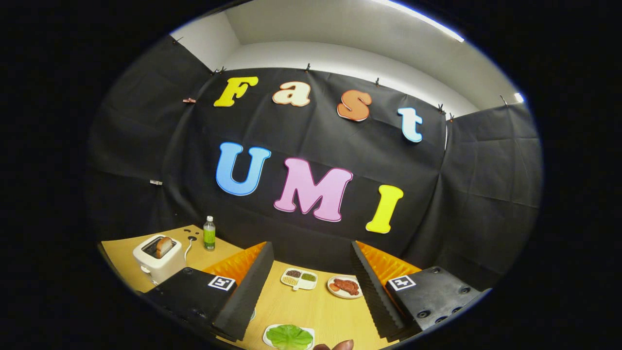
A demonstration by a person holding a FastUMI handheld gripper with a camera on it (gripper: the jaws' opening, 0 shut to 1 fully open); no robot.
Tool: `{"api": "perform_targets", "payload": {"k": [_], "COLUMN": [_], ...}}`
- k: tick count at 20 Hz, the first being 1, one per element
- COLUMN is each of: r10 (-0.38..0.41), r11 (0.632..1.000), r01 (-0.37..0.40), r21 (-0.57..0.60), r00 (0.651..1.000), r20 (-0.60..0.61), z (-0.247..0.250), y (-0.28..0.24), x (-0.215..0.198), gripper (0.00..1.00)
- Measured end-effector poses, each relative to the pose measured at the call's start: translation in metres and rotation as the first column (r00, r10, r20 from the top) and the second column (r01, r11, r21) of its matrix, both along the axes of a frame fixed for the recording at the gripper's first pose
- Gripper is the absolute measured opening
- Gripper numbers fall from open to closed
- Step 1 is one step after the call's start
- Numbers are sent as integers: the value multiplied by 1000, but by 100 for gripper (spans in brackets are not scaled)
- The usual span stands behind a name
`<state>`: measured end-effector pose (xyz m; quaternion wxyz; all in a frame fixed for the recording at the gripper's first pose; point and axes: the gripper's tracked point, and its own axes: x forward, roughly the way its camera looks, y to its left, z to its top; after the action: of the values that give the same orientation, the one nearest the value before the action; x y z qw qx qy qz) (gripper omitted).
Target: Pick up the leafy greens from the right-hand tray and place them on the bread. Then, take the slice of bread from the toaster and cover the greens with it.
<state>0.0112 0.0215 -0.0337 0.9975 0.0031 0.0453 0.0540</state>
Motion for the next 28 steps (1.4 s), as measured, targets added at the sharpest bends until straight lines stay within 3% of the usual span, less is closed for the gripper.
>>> {"api": "perform_targets", "payload": {"k": [3,6,11,14,16,20,26,28], "r10": [68,158,238,273,288,271,256,260], "r11": [998,987,967,954,951,956,962,960], "r01": [-69,-160,-254,-295,-290,-256,-220,-220], "r21": [-11,13,29,61,109,142,164,174], "r00": [993,957,855,761,695,588,500,466], "r20": [-93,-245,-461,-588,-659,-762,-827,-846], "z": [-29,-83,-191,-257,-297,-358,-405,-412], "y": [8,20,28,36,40,50,63,64], "x": [3,2,-9,-26,-37,-56,-52,-54], "gripper": [98,98,97,96,90,87,86,78]}}
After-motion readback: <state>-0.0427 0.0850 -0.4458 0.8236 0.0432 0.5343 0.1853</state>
